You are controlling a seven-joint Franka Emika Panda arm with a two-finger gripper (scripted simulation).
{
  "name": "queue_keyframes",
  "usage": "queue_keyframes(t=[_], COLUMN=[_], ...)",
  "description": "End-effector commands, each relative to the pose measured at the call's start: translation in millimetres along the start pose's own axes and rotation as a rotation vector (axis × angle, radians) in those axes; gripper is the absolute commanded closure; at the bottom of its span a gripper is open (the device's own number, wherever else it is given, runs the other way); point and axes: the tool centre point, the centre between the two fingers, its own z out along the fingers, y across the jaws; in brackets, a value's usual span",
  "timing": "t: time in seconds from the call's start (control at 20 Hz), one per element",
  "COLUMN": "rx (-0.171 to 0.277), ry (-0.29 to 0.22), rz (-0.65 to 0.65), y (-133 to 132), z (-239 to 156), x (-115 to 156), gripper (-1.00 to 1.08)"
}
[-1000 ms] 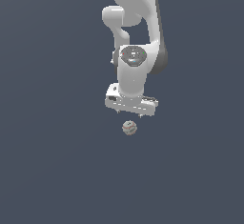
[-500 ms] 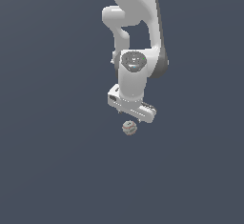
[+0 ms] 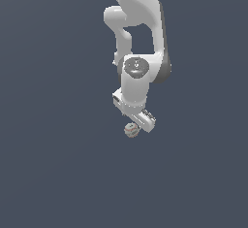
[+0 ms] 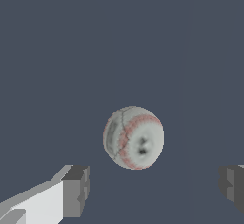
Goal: Pick up the object and move it to a goal position.
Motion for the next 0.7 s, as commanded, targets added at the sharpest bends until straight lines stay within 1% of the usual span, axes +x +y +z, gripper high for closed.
queue_keyframes(t=[0.0, 0.35, 0.65], rx=[0.001, 0.002, 0.004], ry=[0.002, 0.008, 0.012], rz=[0.07, 0.257, 0.374], y=[-1, -4, -5], z=[3, 12, 17], x=[1, 2, 3], gripper=[-0.92, -0.92, -0.92])
